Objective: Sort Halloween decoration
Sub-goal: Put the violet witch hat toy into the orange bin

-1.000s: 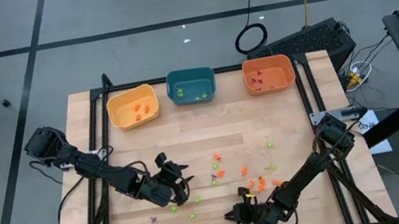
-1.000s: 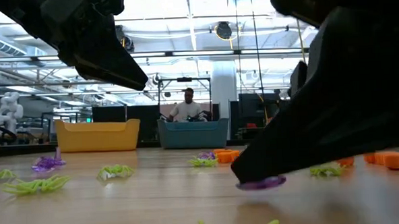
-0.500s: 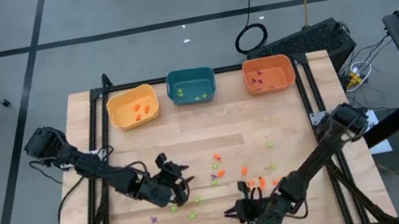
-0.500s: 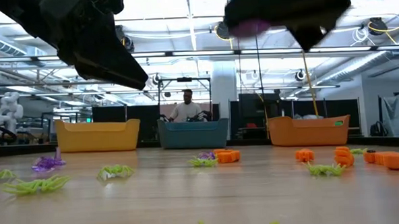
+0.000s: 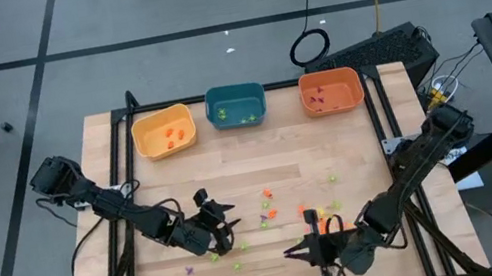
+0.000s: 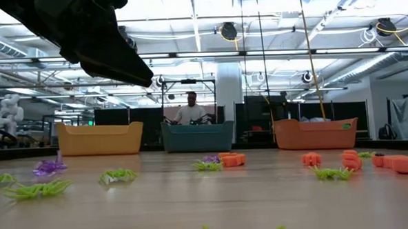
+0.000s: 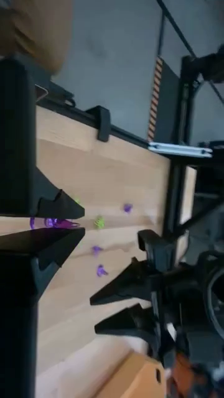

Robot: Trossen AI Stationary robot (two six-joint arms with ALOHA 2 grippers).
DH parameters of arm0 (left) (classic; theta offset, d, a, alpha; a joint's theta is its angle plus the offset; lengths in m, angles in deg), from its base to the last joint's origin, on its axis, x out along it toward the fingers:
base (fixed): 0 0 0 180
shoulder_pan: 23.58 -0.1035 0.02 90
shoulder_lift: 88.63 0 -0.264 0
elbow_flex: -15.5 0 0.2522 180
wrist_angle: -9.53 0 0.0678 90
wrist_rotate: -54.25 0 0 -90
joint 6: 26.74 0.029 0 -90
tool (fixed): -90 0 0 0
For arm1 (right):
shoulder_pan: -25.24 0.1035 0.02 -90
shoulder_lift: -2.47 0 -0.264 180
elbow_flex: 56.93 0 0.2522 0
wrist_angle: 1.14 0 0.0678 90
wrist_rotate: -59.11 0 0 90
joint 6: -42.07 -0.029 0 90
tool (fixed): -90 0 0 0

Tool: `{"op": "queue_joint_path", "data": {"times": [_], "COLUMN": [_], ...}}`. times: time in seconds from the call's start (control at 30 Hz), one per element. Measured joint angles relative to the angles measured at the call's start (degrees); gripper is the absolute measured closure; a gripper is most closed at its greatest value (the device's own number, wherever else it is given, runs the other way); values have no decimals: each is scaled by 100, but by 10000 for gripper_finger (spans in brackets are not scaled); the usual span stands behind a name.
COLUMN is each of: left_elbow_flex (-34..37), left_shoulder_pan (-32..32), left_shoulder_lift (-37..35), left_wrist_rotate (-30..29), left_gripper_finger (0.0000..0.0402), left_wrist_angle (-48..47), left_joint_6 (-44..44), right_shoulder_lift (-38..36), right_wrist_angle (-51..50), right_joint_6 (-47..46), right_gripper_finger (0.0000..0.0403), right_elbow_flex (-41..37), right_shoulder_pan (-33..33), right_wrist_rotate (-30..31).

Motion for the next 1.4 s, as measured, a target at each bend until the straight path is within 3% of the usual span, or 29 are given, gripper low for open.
{"op": "queue_joint_path", "data": {"times": [0.37, 0.53, 0.97, 1.2, 1.4], "left_elbow_flex": [-2, -2, -2, -2, -2], "left_shoulder_pan": [-88, -86, 53, -21, -81], "left_shoulder_lift": [0, 0, 0, 0, 0], "left_wrist_rotate": [-1, 24, 138, 133, 133], "left_gripper_finger": [210, 210, 210, 210, 210], "left_wrist_angle": [57, 263, 479, 470, 463], "left_joint_6": [-37, -43, -50, -7, -11], "right_shoulder_lift": [474, 486, 490, 490, 490], "right_wrist_angle": [4087, 4884, 5101, 5097, 5097], "right_joint_6": [1548, 1533, 1428, 1921, 2963], "right_gripper_finger": [401, 401, 401, 400, 400], "right_elbow_flex": [-1417, -1902, -2092, -2092, -2092], "right_shoulder_pan": [-65, -141, -140, -140, -144], "right_wrist_rotate": [188, 35, 20, 20, 24]}}
